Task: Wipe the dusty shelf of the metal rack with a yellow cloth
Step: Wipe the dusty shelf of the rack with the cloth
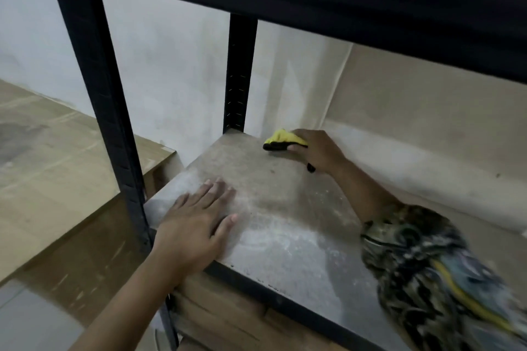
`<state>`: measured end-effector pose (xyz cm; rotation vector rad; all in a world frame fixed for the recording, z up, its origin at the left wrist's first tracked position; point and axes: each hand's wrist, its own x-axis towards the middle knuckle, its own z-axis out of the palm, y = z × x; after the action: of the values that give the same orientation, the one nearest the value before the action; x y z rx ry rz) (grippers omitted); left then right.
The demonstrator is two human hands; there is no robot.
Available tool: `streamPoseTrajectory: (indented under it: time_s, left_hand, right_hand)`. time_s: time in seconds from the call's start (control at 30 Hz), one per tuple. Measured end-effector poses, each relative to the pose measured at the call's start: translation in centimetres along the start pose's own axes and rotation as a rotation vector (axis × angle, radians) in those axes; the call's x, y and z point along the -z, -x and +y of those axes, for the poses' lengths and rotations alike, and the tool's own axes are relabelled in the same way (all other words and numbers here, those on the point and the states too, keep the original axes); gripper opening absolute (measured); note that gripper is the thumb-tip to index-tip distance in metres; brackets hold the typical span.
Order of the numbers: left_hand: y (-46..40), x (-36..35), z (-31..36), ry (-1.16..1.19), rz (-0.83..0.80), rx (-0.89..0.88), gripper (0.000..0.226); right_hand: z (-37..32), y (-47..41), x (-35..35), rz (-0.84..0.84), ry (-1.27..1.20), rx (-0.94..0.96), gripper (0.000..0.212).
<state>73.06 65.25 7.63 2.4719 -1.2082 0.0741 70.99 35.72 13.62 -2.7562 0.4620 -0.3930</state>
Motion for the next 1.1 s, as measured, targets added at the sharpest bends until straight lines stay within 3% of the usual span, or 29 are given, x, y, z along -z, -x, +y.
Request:
streamPoseTrajectory:
  time_s: [0.2, 0.43, 0.5, 0.63, 0.73, 0.83, 1.0, 1.1]
  left_hand:
    - [-0.3, -0.1, -0.1, 0.035, 0.032, 0.004, 0.070]
    - [-0.4, -0.2, -0.2, 0.016, 0.015, 0.000, 0.069]
    - [-0.4, -0.2, -0.1, 0.007, 0.006, -0.001, 0.072]
    - [-0.4, -0.1, 0.0, 0.011, 0.007, -0.001, 0.074]
    - [-0.4, -0.2, -0.1, 0.003, 0.013, 0.003, 0.075]
    - [-0.4, -0.3, -0.2, 0.019, 0.025, 0.006, 0.075]
    - [-0.3, -0.3, -0.2, 0.010, 0.005, 0.001, 0.077]
    - [-0.5, -0.1, -0.2, 0.012, -0.017, 0.001, 0.068]
  right_hand:
    - [0.8, 2.2, -2.4, 0.064, -0.025, 0.032, 0.033]
    - [-3.5, 14.3, -0.7, -0.164, -0.094, 0.363, 0.045]
    - [-4.1, 14.8, 0.4, -0.223, -0.158, 0.330, 0.043]
    - [-2.4, 9.4, 1.0, -0.007, -0.084, 0.185, 0.050]
    - [-0.8, 6.8, -1.3, 0.002, -0.043, 0.054, 0.045]
    - [-2.1, 8.5, -2.5, 0.034, -0.089, 0.083, 0.042]
    - [-6.8, 16.6, -0.9, -0.180, -0.141, 0.365, 0.037]
    - [-6.7, 17.6, 1.3, -0.280, -0.229, 0.315, 0.036]
